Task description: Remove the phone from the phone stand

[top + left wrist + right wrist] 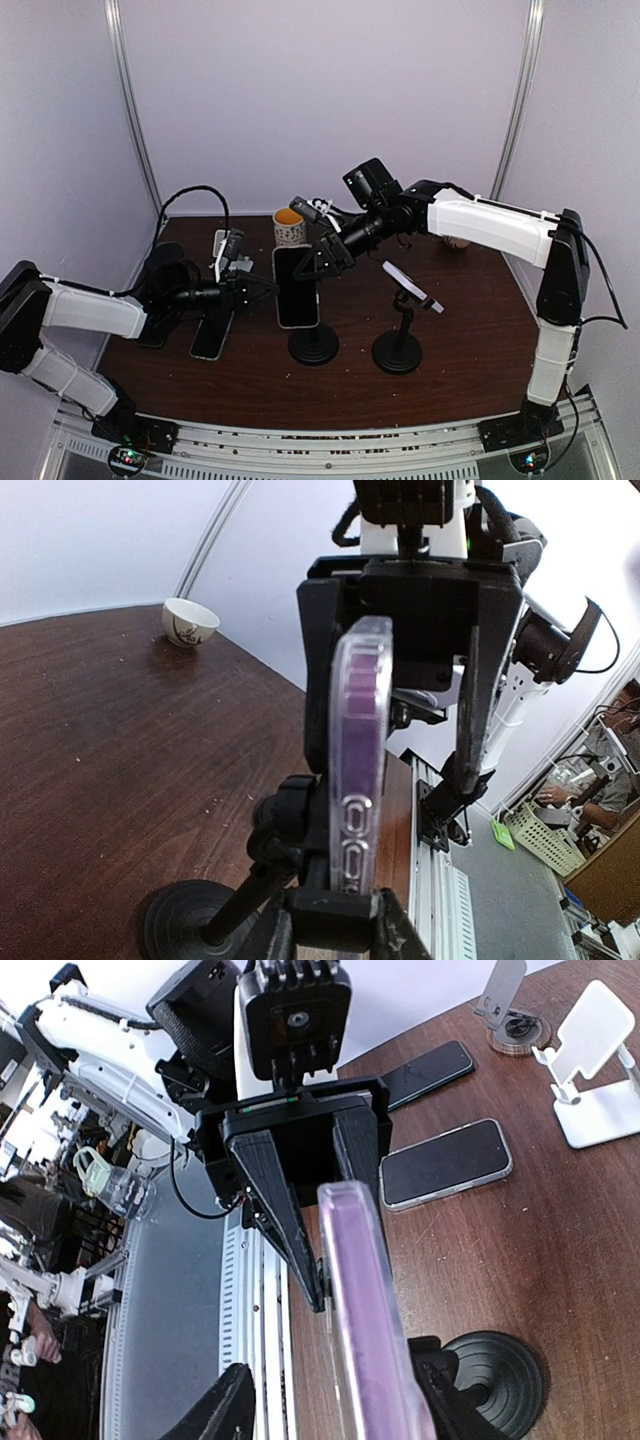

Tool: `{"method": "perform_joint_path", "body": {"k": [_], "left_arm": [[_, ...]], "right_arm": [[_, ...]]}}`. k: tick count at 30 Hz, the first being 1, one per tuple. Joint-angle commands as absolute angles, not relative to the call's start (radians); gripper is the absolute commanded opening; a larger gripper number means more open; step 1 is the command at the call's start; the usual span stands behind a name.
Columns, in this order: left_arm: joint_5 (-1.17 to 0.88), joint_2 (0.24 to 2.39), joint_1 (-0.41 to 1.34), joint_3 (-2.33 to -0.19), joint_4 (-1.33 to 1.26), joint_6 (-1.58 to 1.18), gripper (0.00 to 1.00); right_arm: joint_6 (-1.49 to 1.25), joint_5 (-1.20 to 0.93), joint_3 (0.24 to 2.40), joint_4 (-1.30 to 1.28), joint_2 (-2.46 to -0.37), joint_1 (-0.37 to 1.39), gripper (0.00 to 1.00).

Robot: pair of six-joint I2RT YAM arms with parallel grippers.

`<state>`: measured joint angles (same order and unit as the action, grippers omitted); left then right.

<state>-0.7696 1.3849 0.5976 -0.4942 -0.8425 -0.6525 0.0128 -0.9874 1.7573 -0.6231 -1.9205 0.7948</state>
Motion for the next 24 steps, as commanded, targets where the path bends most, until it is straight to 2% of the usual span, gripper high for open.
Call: {"method": "perform_joint_path", "body": {"k": [1,9,10,13,21,24], "left_arm": [[-0.715,1.347,0.594,-0.487,-0.927,-0.636,0.00],[-0.718,1.361,0.608,-0.483,-0.944,-0.635,0.00],[-0.716,1.360,0.608,-0.485,-0.945,-0.635,0.00],[-0.711,1.360,0.609,-0.489,-0.947,-0.636,0.00],[-0.680,1.369,0.609,-0.478,-1.004,-0.667,0.00],[-0.675,1.374,0.612,-0.466,-1.035,-0.679,0.00]], "right_arm": [[-0.158,-0.992,1.670,-0.407,-1.863,0.791,0.54],[-0.290,-1.020,1.641,-0.237,-1.900,0.791,0.52],[-0.294,-1.023,1.653,-0.236,-1.909,0.792,0.47],[-0.298,-1.022,1.654,-0.232,-1.916,0.796,0.41],[-0.352,-1.018,1.615,-0.153,-1.927,0.807,0.36],[-0.352,-1.026,1.612,-0.153,-1.941,0.807,0.28]]}}
